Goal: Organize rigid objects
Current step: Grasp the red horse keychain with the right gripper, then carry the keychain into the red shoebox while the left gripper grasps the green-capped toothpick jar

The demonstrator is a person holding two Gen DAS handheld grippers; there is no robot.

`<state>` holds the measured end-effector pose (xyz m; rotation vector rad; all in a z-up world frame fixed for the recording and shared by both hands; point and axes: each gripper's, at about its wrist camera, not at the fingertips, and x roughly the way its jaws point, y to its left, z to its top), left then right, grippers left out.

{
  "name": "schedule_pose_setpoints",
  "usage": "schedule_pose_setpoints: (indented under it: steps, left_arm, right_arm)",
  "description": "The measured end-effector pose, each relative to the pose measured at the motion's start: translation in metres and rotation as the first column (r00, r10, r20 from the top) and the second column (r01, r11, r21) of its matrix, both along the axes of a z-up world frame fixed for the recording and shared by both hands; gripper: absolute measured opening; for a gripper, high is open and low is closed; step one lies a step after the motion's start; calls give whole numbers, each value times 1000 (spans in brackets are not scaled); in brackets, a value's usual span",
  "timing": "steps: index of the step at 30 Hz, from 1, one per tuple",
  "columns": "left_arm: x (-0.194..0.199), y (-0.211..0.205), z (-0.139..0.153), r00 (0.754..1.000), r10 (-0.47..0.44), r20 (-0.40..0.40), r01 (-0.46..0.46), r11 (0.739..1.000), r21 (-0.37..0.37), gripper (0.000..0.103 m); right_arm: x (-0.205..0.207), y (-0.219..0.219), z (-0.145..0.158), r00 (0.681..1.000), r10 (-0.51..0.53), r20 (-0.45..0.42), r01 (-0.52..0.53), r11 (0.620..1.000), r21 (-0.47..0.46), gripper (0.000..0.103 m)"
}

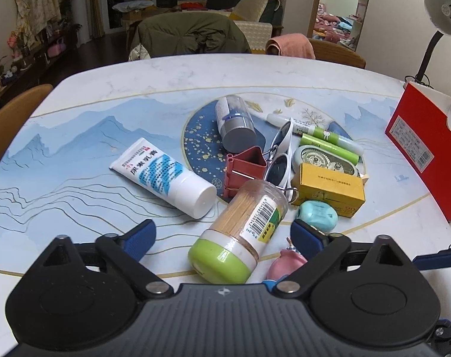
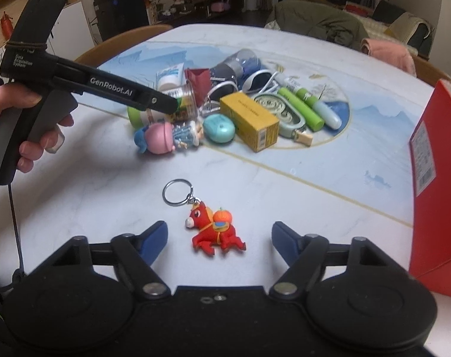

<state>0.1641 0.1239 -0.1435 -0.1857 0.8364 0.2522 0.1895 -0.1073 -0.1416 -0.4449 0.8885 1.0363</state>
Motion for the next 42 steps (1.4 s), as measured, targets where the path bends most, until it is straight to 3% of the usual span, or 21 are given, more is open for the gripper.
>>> schedule_pose_setpoints:
  steps: [5,12,16,19,29,42]
  left_arm:
    - [4,0,-4,999,-33,-6,33,999,-10,74]
    - [5,-3,-5,998,-57,-1,57,998,-25,63]
    - [4,-3,-4,998,-61,1,61,998,-25,59]
    - [4,-4,-2,998,-61,5,61,998,-27,53]
    - [-10,-7,5,998,-63,24,64,998,-21,48]
    - [-47,-8,36,993,-79,91,83,996,-40,46]
  right_arm:
    - [-1,6,-5,1000,20,1,-19,1000,-14,65]
    - [-4,10,-5,999,25,23,-24,999,-23,50]
    - [-3,10,-4,1000,5,28,-4,1000,-26,35]
    - [-6,9,-3,999,-5,42,6,999,-38,34]
    - [-11,-3,9,992,-115,41,117,993,-32,34]
    - [-24,-37,68,961,-263,81,257,963,76,34]
